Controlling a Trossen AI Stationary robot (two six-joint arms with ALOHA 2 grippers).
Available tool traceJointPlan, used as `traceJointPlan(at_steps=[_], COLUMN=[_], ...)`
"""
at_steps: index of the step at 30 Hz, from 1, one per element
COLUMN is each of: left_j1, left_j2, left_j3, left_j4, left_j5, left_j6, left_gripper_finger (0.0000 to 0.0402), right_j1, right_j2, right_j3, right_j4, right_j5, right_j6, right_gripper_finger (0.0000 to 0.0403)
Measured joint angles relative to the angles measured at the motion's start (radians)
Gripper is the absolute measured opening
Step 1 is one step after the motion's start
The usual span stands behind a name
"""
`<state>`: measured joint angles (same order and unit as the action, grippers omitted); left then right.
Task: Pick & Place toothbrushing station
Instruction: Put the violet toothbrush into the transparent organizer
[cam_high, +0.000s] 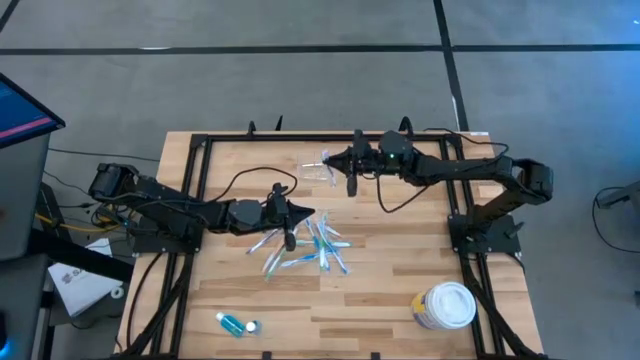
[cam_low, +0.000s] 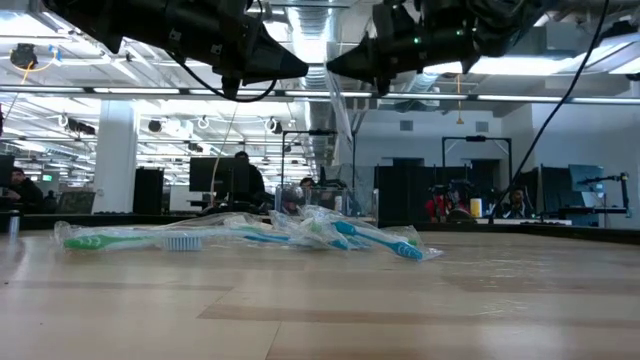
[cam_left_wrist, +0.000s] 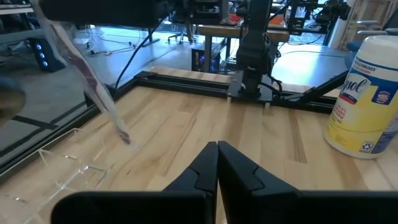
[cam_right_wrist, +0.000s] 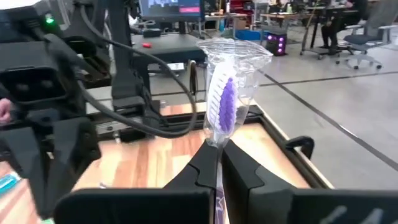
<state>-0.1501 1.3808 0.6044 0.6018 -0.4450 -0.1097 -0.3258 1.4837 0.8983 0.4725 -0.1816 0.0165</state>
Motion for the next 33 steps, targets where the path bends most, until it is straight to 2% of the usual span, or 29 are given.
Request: traceJointPlan(at_steps=[7, 14, 30, 33], left_j1=[0.008, 0.027, 0.035, 0.035], left_j2=[0.000, 0.000, 0.000, 0.000], left_j3=[0.000, 0.000, 0.000, 0.000], left_j4=[0.000, 0.001, 0.001, 0.001], left_j5=[0.000, 0.000, 0.000, 0.000], left_j6=[0.000, 0.000, 0.000, 0.000], left_gripper_finger=[0.0002, 0.0002, 0.0002, 0.0002], right_j1=[-0.091, -0.182, -0.255, -0.261], right_j2=[0.000, 0.001, 0.010, 0.010], right_j3=[-0.020, -0.073, -0.074, -0.115], right_j4=[0.012, 0.099, 0.119, 0.186], right_j5=[-0.005, -0.057, -0.071, -0.083], right_j6=[-0.025, -0.003, -0.032, -0.024], right_gripper_finger=[0.0000, 0.0000, 0.0000, 0.0000])
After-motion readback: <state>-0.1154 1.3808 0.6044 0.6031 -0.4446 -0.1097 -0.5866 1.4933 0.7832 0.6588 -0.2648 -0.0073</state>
